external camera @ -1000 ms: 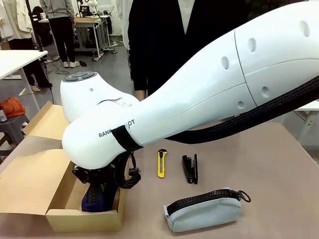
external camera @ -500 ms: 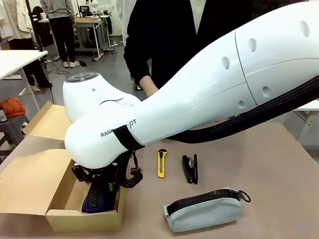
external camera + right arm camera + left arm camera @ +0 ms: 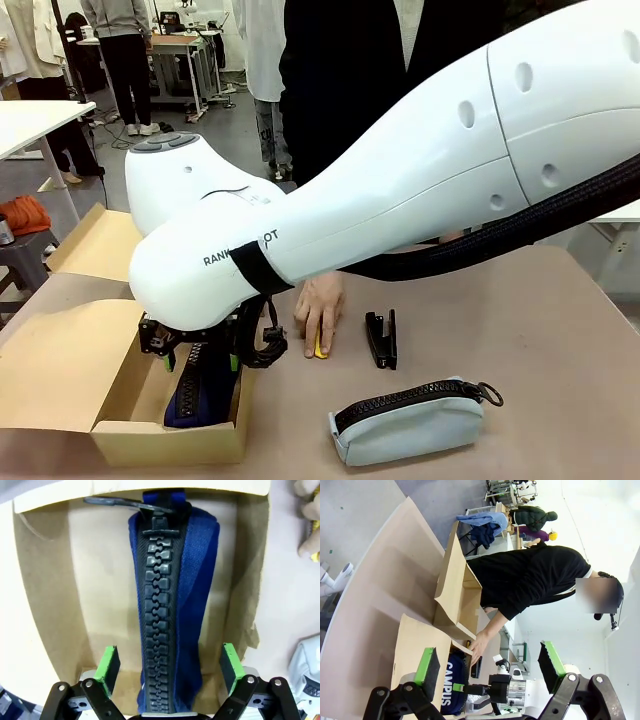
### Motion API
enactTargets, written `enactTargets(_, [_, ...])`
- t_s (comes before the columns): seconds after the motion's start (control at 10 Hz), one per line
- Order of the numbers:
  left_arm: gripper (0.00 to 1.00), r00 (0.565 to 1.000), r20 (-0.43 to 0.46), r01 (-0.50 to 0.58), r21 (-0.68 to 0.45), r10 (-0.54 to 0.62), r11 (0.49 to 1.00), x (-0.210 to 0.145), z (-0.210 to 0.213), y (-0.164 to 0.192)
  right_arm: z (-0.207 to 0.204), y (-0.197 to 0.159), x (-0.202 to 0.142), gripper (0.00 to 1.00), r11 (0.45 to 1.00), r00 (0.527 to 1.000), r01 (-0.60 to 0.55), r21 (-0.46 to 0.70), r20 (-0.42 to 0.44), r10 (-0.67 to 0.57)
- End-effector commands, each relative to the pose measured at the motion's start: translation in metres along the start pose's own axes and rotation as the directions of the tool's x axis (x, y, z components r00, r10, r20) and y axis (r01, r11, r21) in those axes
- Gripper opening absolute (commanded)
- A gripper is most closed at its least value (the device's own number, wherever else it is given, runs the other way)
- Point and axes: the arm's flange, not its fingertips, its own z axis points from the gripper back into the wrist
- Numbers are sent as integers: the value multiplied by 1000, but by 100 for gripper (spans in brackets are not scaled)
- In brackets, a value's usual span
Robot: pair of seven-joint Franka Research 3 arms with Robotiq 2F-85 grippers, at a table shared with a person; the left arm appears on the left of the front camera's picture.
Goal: Place items inside the box.
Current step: Pick up a Pencil pouch or Stapler and place it inside the Mailer Box closest to the robot.
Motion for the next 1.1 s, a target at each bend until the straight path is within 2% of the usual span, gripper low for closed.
enactTargets(0.0, [100,1000,8,15,-20,-15,1000,0,-1,-1,21,-10,-17,100,999,999,-37,-5,38,37])
enactTargets(0.1, [100,1000,8,15,-20,-15,1000,0,-1,-1,36,-13,-26,100,999,997,-51,20,52,50])
enactTargets(0.2, [100,1000,8,15,-20,-15,1000,0,-1,-1,62,-17,-44,100,991,992,-125,52,-14,126])
enactTargets(0.3, [100,1000,8,15,-20,-15,1000,0,-1,-1,88,-17,-77,100,977,961,-214,-14,-180,208])
enactTargets(0.4, [100,1000,8,15,-20,-15,1000,0,-1,-1,98,-19,-97,100,966,942,-245,-86,-258,216])
enactTargets(0.5, [100,1000,8,15,-20,-15,1000,0,-1,-1,112,-27,-121,100,943,923,-319,-95,-258,286])
enactTargets(0.6, [100,1000,8,15,-20,-15,1000,0,-1,-1,116,-34,-125,100,948,934,-314,-58,-195,298])
enactTargets(0.7, [100,1000,8,15,-20,-15,1000,0,-1,-1,101,-11,-120,100,969,949,-242,-54,-223,224])
enactTargets(0.8, [100,1000,8,15,-20,-15,1000,0,-1,-1,101,-11,-120,100,969,949,-242,-54,-223,224])
enactTargets(0.9, [100,1000,8,15,-20,-15,1000,0,-1,-1,120,-19,-142,100,954,937,-288,-83,-231,262])
enactTargets(1.0, [100,1000,8,15,-20,-15,1000,0,-1,-1,118,-21,-139,100,952,932,-292,-91,-250,262])
